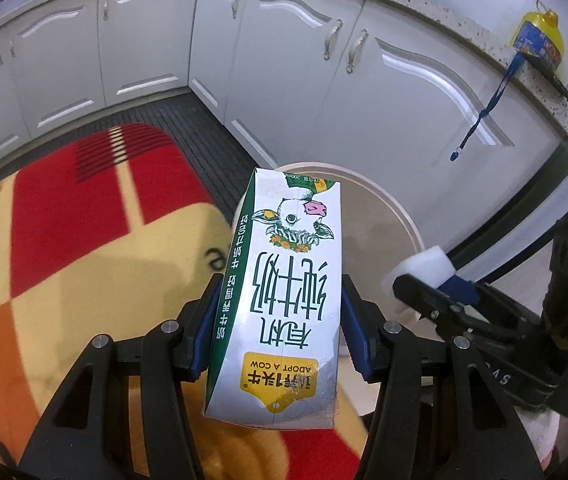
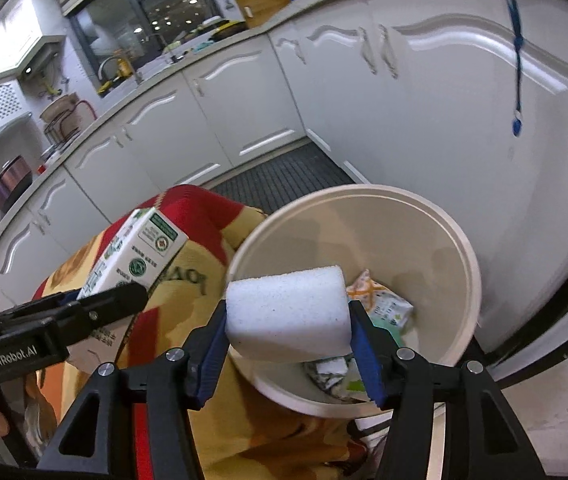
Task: Collect trash
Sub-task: 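Carry the milk carton and sponge over the white bin with both tools, then open both tools to drop the carton and sponge into the white bin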
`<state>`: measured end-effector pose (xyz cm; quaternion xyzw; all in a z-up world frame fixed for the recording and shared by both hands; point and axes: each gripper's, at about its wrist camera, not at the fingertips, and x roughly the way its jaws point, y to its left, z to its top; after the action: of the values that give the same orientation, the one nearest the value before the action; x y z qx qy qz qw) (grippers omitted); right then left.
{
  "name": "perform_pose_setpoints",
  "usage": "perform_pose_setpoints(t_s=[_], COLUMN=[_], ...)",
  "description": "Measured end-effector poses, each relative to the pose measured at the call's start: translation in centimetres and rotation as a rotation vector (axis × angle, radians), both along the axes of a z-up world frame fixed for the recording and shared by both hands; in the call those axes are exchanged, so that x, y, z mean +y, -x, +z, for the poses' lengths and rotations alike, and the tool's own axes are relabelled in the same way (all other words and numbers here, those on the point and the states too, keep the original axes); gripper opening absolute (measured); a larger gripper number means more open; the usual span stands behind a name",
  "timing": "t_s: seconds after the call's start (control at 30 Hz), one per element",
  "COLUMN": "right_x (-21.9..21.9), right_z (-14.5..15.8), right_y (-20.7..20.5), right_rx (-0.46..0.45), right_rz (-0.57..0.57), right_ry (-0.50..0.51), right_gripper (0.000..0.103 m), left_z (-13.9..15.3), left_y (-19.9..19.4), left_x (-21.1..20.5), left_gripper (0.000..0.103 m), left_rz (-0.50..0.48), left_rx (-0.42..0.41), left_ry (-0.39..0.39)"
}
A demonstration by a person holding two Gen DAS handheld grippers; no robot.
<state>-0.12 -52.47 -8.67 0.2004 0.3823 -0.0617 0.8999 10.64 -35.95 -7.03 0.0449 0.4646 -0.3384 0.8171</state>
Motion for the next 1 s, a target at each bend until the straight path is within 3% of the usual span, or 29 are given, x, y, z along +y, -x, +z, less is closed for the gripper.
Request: perform_pose_setpoints(t_s=[0.33,0.47,0.67,1.0], right_x=[-2.2,-2.6,-2.9,-2.3], right_z=[-1.7,-1.9,-2.3,-2.1], right_y=[0.0,-0.3,-0.2,-0.2], right_rx=[0.030,0.041,0.057,0.056], right_rz=[-0.036,-0.050,-0.062,-0.060], right_ry=[-0.023,-0.023,-0.025,-0.030], right_gripper=[0.055,0.059,0.067,0.072], left_z=[-0.7,-1.0,-1.4,-0.8], left_y=[-0.7,-1.3,-1.8,-0.9], left_x=[-2.8,-3.5,-3.7,-3.2], left_gripper=[0.053,0.054,0.067,0.067], left_rz=[-0.034,-0.038,-0.051,-0.042], left_rx=[0.003,0.026,0.056,-0.002], left_ry=[-0.001,0.018,0.061,0.019])
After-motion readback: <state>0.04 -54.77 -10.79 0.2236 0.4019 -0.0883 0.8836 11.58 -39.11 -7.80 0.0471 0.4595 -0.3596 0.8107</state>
